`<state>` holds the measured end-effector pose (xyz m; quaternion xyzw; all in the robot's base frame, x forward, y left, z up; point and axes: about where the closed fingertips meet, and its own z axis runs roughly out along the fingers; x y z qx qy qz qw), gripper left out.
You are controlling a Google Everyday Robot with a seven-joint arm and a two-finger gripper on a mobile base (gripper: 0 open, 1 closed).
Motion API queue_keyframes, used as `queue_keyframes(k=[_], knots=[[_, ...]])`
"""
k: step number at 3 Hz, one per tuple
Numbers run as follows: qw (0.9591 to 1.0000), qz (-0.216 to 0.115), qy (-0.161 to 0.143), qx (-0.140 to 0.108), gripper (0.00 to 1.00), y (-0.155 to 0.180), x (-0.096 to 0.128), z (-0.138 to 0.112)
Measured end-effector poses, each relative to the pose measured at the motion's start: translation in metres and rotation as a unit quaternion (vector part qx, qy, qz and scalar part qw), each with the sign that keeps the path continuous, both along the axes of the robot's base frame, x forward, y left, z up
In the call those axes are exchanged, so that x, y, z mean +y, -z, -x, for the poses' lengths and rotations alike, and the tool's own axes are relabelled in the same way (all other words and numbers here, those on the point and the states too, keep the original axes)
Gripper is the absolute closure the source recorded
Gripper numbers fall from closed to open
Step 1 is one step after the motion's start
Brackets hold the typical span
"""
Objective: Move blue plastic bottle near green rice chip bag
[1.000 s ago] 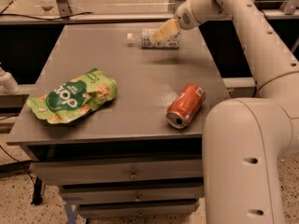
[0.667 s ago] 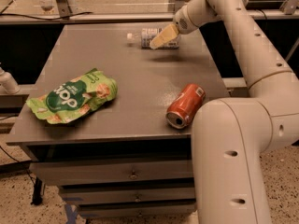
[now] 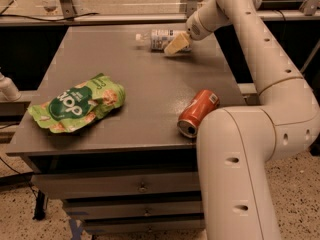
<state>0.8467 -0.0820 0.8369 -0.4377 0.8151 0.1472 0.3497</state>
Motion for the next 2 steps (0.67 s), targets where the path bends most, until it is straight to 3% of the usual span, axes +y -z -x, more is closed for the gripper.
queue_keyframes(k=[2], knots=[[1.0000, 0.000, 0.000, 0.000, 0.75, -0.0026, 0.0000, 0.0003]])
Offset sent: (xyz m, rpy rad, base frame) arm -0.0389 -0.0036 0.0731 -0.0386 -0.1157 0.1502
